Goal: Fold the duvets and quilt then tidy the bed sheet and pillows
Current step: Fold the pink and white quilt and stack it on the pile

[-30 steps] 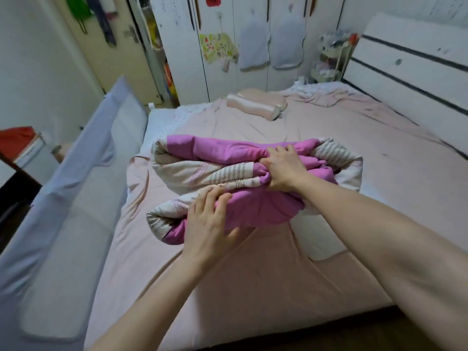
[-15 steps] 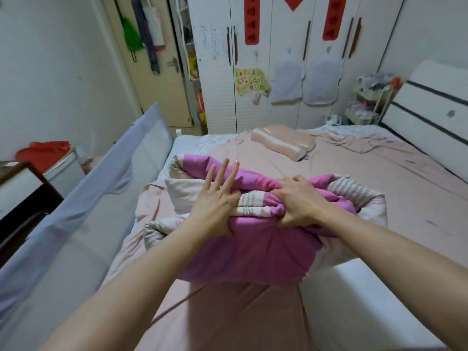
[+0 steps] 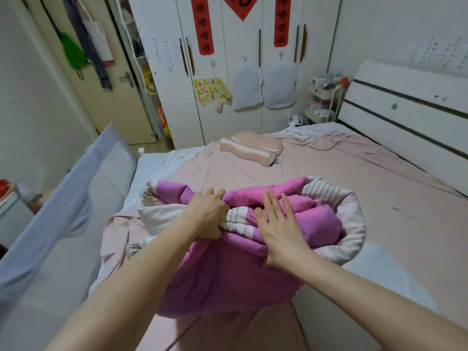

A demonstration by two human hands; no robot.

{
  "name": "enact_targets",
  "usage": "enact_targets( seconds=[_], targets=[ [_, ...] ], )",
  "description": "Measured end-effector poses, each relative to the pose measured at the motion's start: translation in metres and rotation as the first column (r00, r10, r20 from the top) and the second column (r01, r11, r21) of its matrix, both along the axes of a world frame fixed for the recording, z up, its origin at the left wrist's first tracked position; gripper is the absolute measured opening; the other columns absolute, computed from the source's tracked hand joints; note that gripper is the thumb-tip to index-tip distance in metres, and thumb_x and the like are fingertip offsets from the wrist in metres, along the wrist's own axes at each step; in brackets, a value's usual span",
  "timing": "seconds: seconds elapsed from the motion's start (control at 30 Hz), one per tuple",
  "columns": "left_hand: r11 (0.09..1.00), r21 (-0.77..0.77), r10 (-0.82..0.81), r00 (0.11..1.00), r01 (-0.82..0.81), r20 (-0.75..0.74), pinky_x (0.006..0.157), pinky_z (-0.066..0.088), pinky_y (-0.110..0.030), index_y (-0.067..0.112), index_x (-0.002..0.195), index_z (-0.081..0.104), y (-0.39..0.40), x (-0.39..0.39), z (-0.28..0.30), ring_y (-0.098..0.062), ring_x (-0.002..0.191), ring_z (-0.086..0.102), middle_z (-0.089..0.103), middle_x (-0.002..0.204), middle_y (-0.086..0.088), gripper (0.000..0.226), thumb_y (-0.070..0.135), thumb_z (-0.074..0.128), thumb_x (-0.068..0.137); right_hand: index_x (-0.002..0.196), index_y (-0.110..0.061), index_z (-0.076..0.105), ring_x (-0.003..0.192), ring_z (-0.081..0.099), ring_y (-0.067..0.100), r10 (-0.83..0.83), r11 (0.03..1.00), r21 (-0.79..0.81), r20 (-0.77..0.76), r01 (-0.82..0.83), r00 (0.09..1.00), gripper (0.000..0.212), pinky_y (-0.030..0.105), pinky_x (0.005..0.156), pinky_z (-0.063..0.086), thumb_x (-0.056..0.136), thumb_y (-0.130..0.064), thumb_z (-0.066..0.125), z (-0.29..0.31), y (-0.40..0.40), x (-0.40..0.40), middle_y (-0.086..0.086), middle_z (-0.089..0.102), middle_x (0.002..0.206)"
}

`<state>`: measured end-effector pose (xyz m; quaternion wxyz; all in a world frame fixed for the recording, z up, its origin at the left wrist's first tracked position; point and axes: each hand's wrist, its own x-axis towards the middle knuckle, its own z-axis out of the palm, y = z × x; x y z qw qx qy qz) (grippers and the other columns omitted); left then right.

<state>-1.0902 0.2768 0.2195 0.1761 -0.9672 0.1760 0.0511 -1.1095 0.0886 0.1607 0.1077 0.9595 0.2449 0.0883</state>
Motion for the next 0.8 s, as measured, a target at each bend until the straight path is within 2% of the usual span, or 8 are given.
enact_targets(
  seconds=[0.1, 0.17, 0.23, 0.3, 0.37, 0.47, 0.57, 0.8],
  targets=[
    [0.999, 0.000, -0.042, 0.999, 0.042, 0.007, 0.070, 0.038, -0.037, 0.024, 0.106, 0.057, -0.002, -0.008, -0.002, -0.026, 0.103, 0.045, 0.042, 0.112, -0.002, 0.041, 0.029, 0.064, 0.066, 0.139, -0.012, 0.036, 0.145, -0.004, 0.038, 0.036, 0.993, -0.111, -0.061, -0.043, 0.997, 0.106, 0.052, 0.110, -0.022, 0.054, -0.062, 0.077, 0.021, -0.007, 0.031, 0.026, 0.010, 0.155],
    [0.998, 0.003, -0.057, 0.998, 0.057, 0.034, 0.074, 0.037, -0.037, 0.024, 0.108, 0.054, -0.004, -0.017, -0.007, -0.028, 0.106, 0.044, 0.042, 0.117, -0.003, 0.044, 0.030, 0.064, 0.066, 0.126, -0.019, 0.051, 0.136, 0.027, 0.033, 0.107, 0.986, -0.120, -0.102, -0.119, 0.989, 0.087, 0.048, 0.117, 0.005, 0.055, -0.063, 0.075, 0.027, -0.008, 0.049, 0.015, 0.039, 0.140],
    [0.998, 0.007, -0.060, 0.996, 0.059, 0.073, 0.085, 0.038, -0.040, 0.024, 0.116, 0.048, -0.007, -0.030, -0.019, -0.029, 0.112, 0.042, 0.039, 0.125, -0.006, 0.054, 0.033, 0.065, 0.066, 0.112, -0.024, 0.060, 0.115, 0.047, 0.028, 0.141, 0.988, -0.036, -0.194, -0.151, 0.971, 0.062, 0.041, 0.102, 0.034, 0.061, -0.055, 0.073, 0.023, -0.011, 0.053, 0.006, 0.052, 0.120],
    [0.999, 0.045, -0.012, 0.998, 0.009, 0.064, 0.104, 0.025, -0.054, 0.021, 0.128, 0.039, -0.011, -0.048, -0.039, -0.036, 0.127, 0.032, 0.030, 0.136, -0.016, 0.076, 0.047, 0.070, 0.064, 0.098, -0.025, 0.064, 0.101, 0.058, 0.027, 0.155, 0.988, 0.021, -0.213, -0.155, 0.965, 0.041, 0.038, 0.085, 0.046, 0.064, -0.047, 0.068, 0.012, -0.013, 0.048, 0.002, 0.060, 0.106],
    [0.993, 0.105, 0.049, 0.999, -0.050, 0.019, 0.108, 0.012, -0.061, 0.017, 0.134, 0.033, -0.016, -0.062, -0.058, -0.040, 0.133, 0.024, 0.023, 0.139, -0.019, 0.090, 0.057, 0.072, 0.063, 0.092, -0.025, 0.065, 0.090, 0.063, 0.027, 0.174, 0.984, 0.016, -0.221, -0.175, 0.959, 0.031, 0.033, 0.073, 0.047, 0.067, -0.043, 0.063, 0.001, -0.014, 0.036, 0.000, 0.064, 0.097],
    [0.998, 0.011, 0.058, 0.998, -0.058, -0.006, 0.095, 0.032, -0.044, 0.021, 0.125, 0.049, -0.016, -0.068, -0.072, -0.030, 0.116, 0.040, 0.043, 0.127, -0.012, 0.035, 0.029, 0.051, 0.091, 0.093, -0.026, 0.064, 0.087, 0.064, 0.026, 0.272, 0.961, 0.030, -0.256, -0.274, 0.927, 0.026, 0.030, 0.063, 0.037, 0.071, -0.039, 0.060, -0.013, -0.010, 0.017, -0.002, 0.066, 0.096],
    [0.998, -0.005, 0.064, 0.996, -0.064, 0.058, 0.074, 0.036, -0.037, 0.021, 0.114, 0.060, -0.015, -0.043, -0.056, -0.029, 0.107, 0.051, 0.052, 0.117, -0.006, 0.027, 0.015, 0.046, 0.092, 0.091, -0.025, 0.065, 0.089, 0.064, 0.025, 0.311, 0.950, 0.056, -0.206, -0.306, 0.928, 0.022, 0.030, 0.063, 0.037, 0.073, -0.036, 0.059, 0.003, -0.008, 0.028, -0.003, 0.067, 0.096],
    [0.991, 0.005, 0.114, 0.875, -0.132, 0.470, 0.075, 0.045, -0.038, 0.022, 0.113, 0.062, -0.013, 0.054, 0.101, -0.032, 0.106, 0.055, 0.051, 0.116, -0.005, 0.026, 0.016, 0.052, 0.090, 0.088, -0.025, 0.063, 0.095, 0.064, 0.024, 0.257, 0.965, 0.016, 0.143, -0.262, 0.956, 0.028, 0.031, 0.068, 0.041, 0.074, -0.048, 0.061, 0.162, -0.007, 0.110, -0.001, 0.067, 0.097]
  ],
)
